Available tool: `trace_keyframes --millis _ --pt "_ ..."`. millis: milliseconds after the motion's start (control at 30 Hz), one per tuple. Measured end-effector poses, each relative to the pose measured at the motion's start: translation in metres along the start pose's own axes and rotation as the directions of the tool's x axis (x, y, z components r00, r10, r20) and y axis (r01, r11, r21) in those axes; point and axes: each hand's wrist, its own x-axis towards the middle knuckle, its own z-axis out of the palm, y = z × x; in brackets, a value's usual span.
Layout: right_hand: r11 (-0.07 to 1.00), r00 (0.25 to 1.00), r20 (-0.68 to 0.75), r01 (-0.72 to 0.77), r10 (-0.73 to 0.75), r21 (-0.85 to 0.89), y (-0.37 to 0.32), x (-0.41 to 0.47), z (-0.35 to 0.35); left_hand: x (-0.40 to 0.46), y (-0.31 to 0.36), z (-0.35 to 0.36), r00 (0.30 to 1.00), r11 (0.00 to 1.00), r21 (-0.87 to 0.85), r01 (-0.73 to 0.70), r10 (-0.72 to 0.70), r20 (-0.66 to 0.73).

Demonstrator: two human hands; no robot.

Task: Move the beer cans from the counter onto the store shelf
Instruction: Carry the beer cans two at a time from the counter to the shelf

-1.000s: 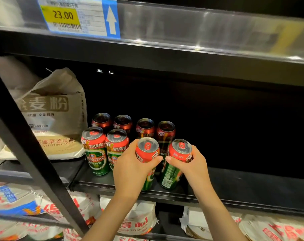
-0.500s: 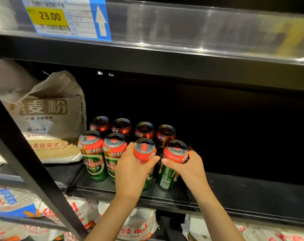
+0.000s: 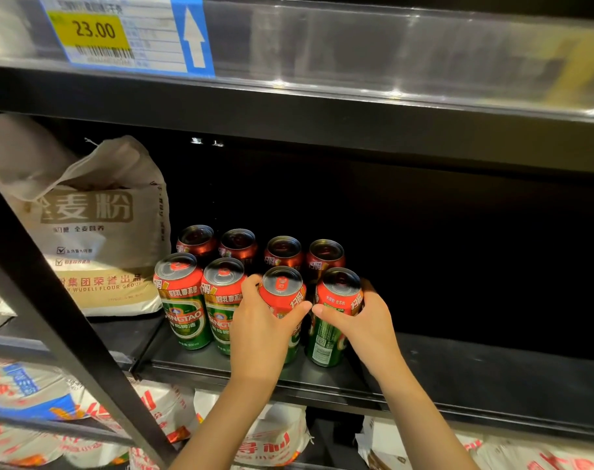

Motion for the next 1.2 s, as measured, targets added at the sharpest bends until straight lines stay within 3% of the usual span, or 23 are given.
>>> trace_keyframes --millis 333,567,733,867,1033,1200 --pt "1.0 1.0 0.018 0.003 -0.003 0.026 0.005 -0.006 0.002 -0.002 -0.008 0.001 0.988 0.985 0.094 -0.145 0.15 -0.045" --pt "0.997 0.991 0.132 -0.027 0.018 0.069 0.049 -0.024 -0.005 -0.017 -0.028 0.014 0.998 0.997 -0.04 -0.065 0.065 -0.01" --pt "0.998 0.996 0.084 -0.013 0.008 0.061 0.067 -0.031 0.008 -0.054 -0.056 0.039 0.996 0.997 -0.058 0.055 -0.058 -0.063" --pt "0.998 1.0 0.01 -0.018 0.017 0.055 0.078 -0.033 0.019 -0.051 -0.066 0.052 0.988 0.994 0.051 0.094 -0.087 -0.127" --pt "0.999 0.999 -0.034 -0.01 0.011 0.03 0.083 -0.031 0.023 -0.042 -0.075 0.06 0.975 0.991 0.094 0.091 -0.07 -0.209" --pt "0.999 0.997 -0.063 -0.036 0.037 0.014 0.09 -0.028 0.025 -0.041 -0.084 0.061 0.976 0.998 0.011 0.061 -0.057 -0.209"
